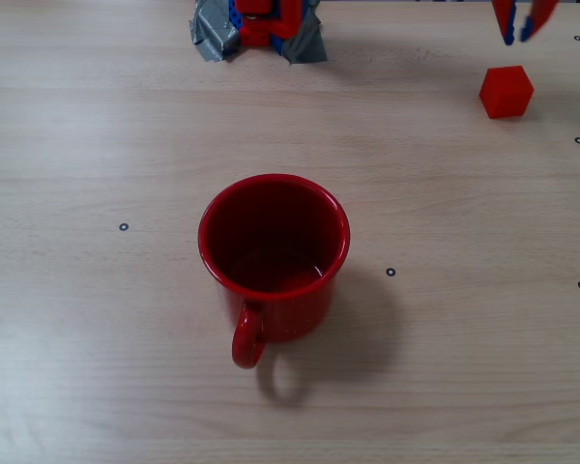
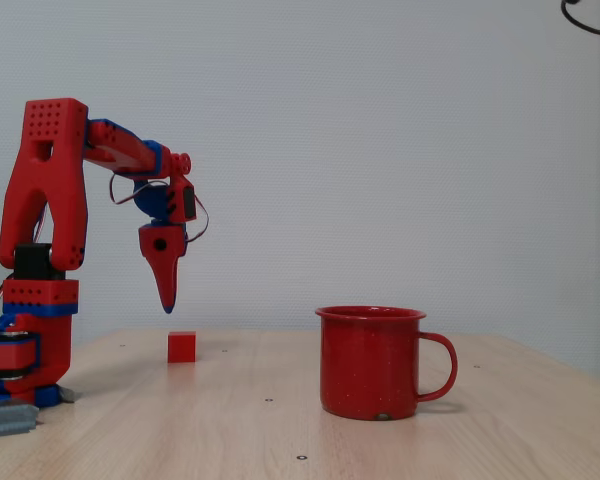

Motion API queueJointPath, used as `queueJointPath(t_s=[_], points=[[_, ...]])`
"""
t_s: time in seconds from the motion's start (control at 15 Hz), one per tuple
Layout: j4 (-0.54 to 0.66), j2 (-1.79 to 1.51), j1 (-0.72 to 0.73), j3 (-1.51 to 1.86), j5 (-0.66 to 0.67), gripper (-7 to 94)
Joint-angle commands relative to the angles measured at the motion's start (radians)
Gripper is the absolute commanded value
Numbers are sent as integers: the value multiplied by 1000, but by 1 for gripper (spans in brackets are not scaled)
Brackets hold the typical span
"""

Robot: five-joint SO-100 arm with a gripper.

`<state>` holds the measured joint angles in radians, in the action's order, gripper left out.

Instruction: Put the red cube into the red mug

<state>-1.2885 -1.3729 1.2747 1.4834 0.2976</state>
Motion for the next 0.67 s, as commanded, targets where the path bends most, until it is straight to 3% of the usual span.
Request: queueJointPath(t_s=[0.0,0.27,0.6], points=[[25,-61,-28,-35,28,28],[-2,-66,-77,-6,130,40],[-54,-17,-118,8,124,43]])
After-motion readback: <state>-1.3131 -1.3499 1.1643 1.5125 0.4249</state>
